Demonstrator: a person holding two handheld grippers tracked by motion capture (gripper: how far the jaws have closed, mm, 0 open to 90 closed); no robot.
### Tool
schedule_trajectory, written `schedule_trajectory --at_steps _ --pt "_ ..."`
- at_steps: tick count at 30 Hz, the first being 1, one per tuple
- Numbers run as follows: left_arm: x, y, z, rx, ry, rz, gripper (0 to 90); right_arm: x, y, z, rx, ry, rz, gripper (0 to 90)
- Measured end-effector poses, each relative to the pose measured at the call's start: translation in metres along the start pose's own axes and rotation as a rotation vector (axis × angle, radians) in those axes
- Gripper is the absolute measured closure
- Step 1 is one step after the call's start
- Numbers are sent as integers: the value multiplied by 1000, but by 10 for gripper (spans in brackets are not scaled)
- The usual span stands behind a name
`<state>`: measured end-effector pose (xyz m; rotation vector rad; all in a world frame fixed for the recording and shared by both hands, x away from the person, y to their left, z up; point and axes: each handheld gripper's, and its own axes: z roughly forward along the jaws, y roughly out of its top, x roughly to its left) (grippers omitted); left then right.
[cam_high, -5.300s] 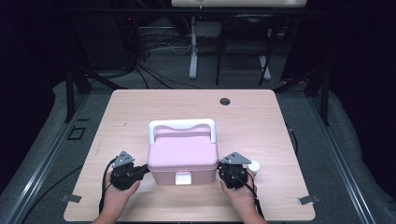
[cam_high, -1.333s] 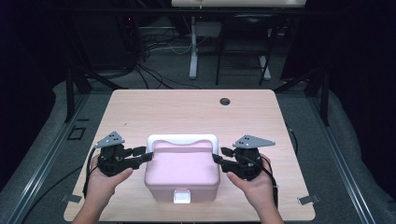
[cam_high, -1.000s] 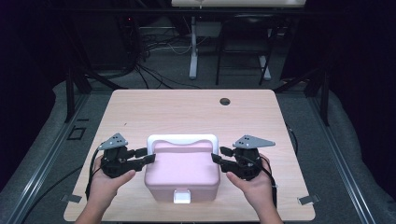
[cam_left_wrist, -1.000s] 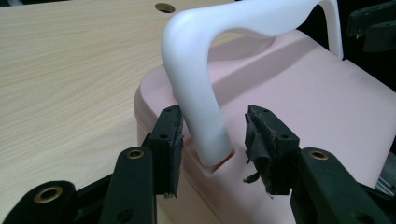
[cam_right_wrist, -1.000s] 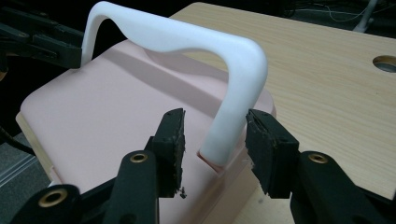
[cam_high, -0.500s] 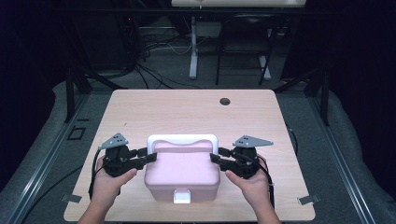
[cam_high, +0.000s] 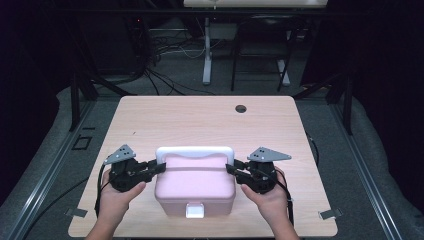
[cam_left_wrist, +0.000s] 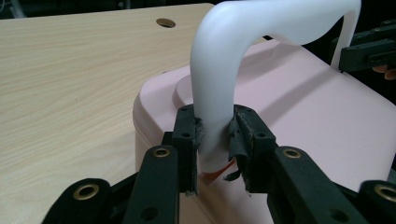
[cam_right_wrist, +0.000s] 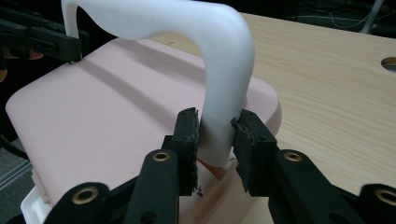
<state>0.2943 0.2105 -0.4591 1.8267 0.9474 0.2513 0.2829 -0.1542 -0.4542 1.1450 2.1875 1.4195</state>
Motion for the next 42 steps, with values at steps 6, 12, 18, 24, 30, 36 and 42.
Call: schedule_trajectory --at_steps 6,12,18,24,30,36,42 --pt "-1 0 -3 10 -2 11 734 1 0 -4 -4 10 -3 737" --pt "-1 -2 -5 12 -19 -5 735 3 -1 -6 6 14 -1 739" --pt "-2 -3 -7 15 -23 -11 735 5 -1 -8 18 23 5 740" --pt "-2 -3 -8 22 -39 -15 736 5 -1 -10 25 37 16 741" --pt "-2 -2 -9 18 -43 -14 735 5 -1 -11 20 41 13 742" --pt "-2 -1 -9 -4 -42 -24 734 5 0 -13 -4 45 21 742" --pt "-2 -3 -11 -10 -46 -29 695 4 0 -12 -9 48 20 743"
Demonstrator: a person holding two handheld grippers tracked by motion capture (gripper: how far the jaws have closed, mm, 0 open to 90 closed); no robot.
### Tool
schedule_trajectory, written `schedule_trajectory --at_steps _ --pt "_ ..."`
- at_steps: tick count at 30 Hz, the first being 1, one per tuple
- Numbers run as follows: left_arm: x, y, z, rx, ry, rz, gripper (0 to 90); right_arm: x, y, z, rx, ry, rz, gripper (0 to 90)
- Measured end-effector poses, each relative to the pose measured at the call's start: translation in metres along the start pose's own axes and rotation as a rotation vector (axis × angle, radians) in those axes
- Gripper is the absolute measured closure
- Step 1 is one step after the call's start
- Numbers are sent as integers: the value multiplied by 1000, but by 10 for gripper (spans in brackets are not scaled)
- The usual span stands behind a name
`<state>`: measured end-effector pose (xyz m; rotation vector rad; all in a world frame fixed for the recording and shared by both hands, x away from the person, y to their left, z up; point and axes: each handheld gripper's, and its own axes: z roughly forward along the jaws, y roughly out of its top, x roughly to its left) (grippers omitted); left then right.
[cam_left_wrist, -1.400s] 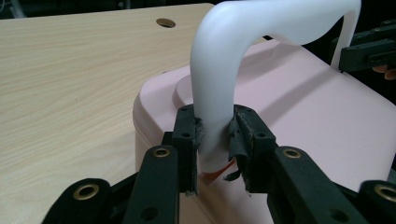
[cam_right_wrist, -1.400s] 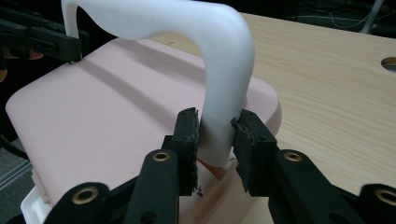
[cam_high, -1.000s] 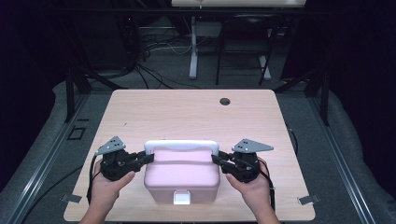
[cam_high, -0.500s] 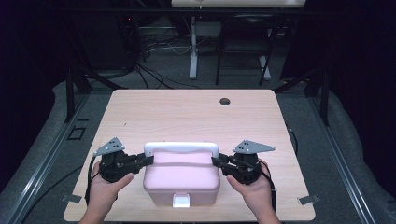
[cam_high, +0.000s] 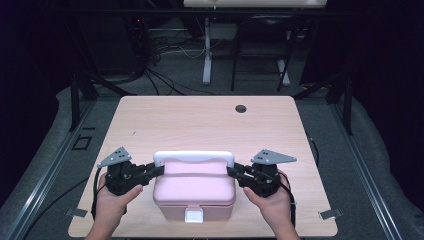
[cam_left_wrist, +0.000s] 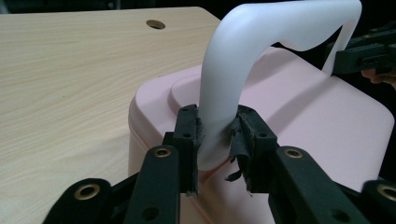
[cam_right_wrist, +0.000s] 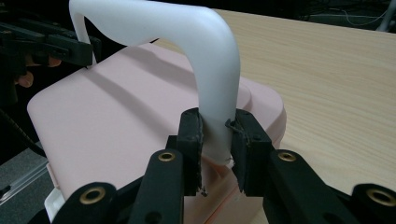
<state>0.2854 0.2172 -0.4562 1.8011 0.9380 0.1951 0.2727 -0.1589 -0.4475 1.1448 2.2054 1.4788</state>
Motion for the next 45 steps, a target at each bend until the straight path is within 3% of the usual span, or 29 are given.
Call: schedule_trajectory --at_steps 12,19,36,45 --pt "-6 2 -18 -16 26 38 640 -2 5 -1 -9 12 -2 743" --pt "-5 -1 -30 -26 49 33 641 -4 8 -2 -28 21 15 744" --pt "2 -10 -37 -27 64 15 656 -8 16 -4 -62 40 35 745" --pt "4 -16 -31 6 71 24 663 -10 19 -4 -73 44 41 745"
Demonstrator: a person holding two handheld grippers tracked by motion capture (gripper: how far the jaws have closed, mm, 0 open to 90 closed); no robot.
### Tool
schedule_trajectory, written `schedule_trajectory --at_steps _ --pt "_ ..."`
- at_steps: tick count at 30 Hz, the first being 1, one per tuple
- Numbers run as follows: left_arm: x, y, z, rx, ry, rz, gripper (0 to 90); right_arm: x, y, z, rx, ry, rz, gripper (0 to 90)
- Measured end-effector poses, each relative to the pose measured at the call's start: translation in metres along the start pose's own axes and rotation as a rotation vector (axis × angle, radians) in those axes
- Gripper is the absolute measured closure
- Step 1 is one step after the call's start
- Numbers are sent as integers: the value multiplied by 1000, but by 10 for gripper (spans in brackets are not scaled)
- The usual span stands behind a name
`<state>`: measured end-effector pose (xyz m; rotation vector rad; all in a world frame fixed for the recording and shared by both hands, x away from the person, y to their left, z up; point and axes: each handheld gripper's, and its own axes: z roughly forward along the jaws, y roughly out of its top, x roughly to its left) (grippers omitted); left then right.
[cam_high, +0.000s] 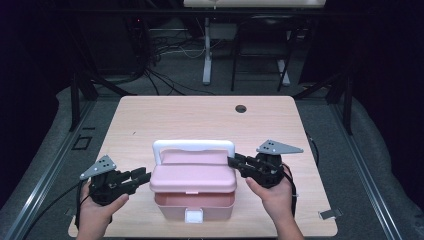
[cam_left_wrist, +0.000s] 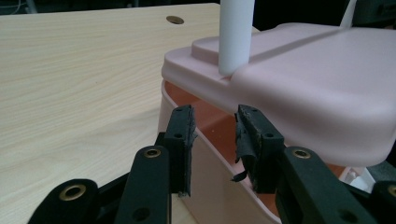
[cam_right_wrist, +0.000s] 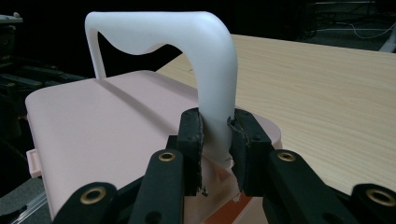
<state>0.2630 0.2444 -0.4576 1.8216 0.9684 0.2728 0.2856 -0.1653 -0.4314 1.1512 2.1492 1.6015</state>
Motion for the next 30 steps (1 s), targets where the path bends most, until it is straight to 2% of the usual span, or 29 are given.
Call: schedule_trajectory --at_steps 15,20,27,30 --pt "-5 -4 2 15 -9 19 664 -2 3 1 -17 4 19 745" --pt "-12 -3 1 -2 -26 49 657 -2 4 1 -22 5 18 744" --pt "-21 0 0 0 -25 75 642 -5 4 2 -26 14 36 744" --pt "-24 2 -2 -20 -21 85 643 -6 4 3 -34 16 43 738"
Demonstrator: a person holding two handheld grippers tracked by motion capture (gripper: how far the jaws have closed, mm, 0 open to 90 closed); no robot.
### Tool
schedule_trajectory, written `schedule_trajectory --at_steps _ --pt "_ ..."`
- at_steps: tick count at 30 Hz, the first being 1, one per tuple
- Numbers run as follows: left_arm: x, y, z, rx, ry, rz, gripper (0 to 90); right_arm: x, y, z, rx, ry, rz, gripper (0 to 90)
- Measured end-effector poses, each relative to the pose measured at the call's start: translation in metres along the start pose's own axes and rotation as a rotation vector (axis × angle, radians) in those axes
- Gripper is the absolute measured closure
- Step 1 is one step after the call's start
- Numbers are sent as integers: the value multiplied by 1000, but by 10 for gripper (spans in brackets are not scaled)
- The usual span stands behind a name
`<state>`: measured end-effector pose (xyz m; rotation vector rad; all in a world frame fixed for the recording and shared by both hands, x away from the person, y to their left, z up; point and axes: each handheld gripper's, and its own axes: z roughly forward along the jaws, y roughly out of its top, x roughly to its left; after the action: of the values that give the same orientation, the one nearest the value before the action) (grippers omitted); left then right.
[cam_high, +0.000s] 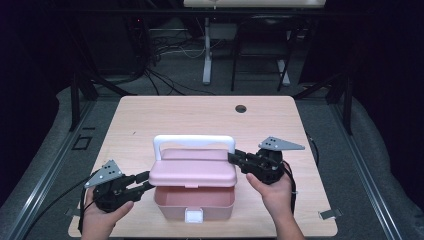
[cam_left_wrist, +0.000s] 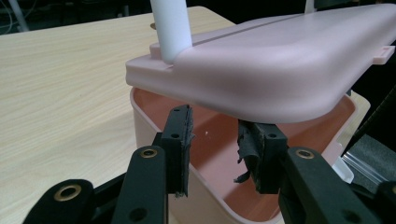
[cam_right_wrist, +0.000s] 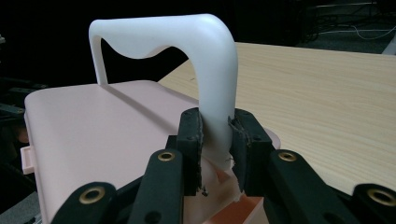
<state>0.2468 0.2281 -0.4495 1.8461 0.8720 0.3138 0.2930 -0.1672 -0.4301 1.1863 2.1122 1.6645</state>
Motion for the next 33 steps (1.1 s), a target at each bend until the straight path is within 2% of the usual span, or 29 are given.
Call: schedule_trajectory --at_steps 5,11,15,24,27,30,33 --pt "-2 1 -1 -8 5 1 643 0 -1 1 4 -6 -5 703" --pt "-3 2 -2 -20 8 0 641 0 0 -3 -19 -26 -9 682" --pt "-3 5 -4 -35 5 3 638 -1 0 -6 -33 -27 -4 683" --pt "-3 10 -5 -65 6 8 637 2 -3 -16 -64 -59 -34 693" --pt "-2 11 -6 -63 5 11 637 2 -4 -17 -65 -67 -37 696" --pt "-2 13 -5 -85 0 9 637 2 -5 -20 -63 -80 -39 698" --pt "-3 15 -5 -78 -1 8 638 2 -7 -20 -59 -84 -43 698"
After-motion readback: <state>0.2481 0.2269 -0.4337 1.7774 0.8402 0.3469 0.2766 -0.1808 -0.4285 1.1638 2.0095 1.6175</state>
